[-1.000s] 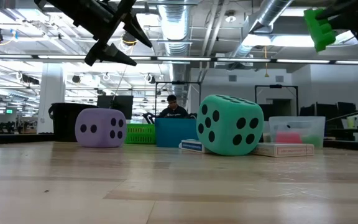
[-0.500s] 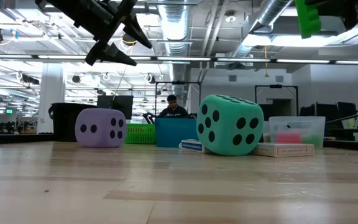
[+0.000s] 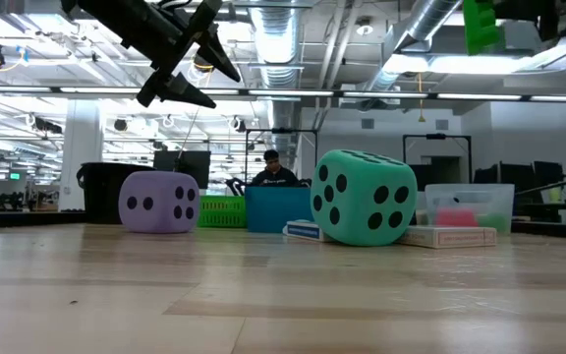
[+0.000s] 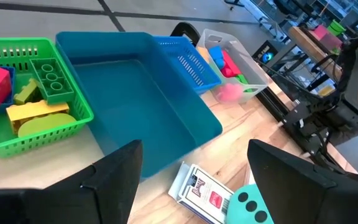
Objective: Pick & Place Toys
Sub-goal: Put the large green game piece into the transparent bin
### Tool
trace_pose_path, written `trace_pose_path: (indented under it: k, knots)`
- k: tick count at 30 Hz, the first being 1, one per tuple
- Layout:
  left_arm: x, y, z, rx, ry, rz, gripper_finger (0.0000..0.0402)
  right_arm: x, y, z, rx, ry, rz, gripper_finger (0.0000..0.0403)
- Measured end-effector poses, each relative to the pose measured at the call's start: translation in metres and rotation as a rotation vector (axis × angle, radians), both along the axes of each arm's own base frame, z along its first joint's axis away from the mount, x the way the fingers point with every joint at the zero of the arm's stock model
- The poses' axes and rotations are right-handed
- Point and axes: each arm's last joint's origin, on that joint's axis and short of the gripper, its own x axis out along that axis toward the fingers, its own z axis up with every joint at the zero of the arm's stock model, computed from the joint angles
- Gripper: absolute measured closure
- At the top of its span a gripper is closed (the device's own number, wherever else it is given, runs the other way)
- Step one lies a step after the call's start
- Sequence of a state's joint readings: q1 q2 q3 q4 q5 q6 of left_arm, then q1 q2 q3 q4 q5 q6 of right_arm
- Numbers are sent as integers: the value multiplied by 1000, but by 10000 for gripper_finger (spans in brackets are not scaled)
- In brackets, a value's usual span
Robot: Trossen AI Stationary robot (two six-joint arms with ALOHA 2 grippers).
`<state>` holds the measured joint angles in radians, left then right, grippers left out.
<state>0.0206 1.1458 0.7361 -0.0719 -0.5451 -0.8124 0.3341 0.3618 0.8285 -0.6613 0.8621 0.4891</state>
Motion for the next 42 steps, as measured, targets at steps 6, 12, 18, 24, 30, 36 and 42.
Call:
trace_pose_path:
  k: [6, 12, 18, 24, 30, 36, 42]
  knots:
    - [0, 0, 0, 0, 0, -1, 117, 10, -5, -7, 8, 86, -142, 289]
    - [0, 0, 0, 0, 0, -1, 117, 21, -17, -25, 141, 223, -319, 289]
    - [0, 0, 0, 0, 0, -1, 117, 48, -41, -35, 249, 343, -409, 289]
    - [0, 0, 0, 0, 2, -1, 117, 67, -83, -51, 361, 474, -458, 289]
    - [0, 0, 0, 0, 3, -1, 117, 71, -128, -66, 481, 491, -492, 289]
    - [-1, 0, -2, 9, 27, -6, 117, 69, -151, -82, 596, 542, -532, 289]
    - [-1, 0, -2, 53, 58, -30, 117, 65, -155, -98, 717, 664, -541, 288]
